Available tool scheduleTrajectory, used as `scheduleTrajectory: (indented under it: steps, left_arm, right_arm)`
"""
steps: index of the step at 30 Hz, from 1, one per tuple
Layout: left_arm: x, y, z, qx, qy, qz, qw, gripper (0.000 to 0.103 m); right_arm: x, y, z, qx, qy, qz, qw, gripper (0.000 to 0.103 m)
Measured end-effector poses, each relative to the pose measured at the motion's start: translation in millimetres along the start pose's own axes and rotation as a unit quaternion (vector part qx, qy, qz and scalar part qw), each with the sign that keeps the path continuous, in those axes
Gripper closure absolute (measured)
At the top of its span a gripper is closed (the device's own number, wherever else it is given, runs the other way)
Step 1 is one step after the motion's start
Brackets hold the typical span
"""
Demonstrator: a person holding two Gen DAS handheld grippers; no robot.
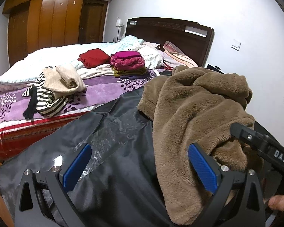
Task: Fold clothes
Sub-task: 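Reach the right gripper to the brown fleece blanket and grasp its edge, then lift and drag the brown fleece across the black sheet with the right gripper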
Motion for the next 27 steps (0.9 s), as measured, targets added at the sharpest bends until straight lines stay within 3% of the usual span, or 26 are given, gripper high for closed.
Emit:
scheduleTrajectory:
  steps: [4, 13, 16, 27]
  left_arm:
    - [2, 0, 1, -0.002, 0.005, -0.002, 1.0000, 0.000]
    - [4, 4, -1, -0.008, 0.008, -0.006, 0.9999, 0.000]
    - [5, 5, -1, -0.011, 0.010, -0.008, 0.9999, 0.000]
    - [7, 12, -9, -0.009, 0.001, -0.020, 0.9997, 0.000]
  right_arm:
    - [0, 5, -2, -0.004, -0.010, 0.003, 1.000, 0.006]
    - [-2, -9, 4, 0.041, -0.032, 0.025, 0.998, 0.075]
    - [-3, -19, 5, 0.066, -0.041, 0.031, 0.996, 0.091]
    - [9, -88, 17, 0.151, -0.063, 0.072, 0.984, 0.095]
Point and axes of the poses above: each gripper's, at about its wrist camera, not at the fingertips, and y roughly the way its jaws point, z to its right, x to its underside, the point moved 8 cm from there along y, roughly the way its jaws point, and after that the axes turned 7 degrees about -y, right-handed, at the moved point
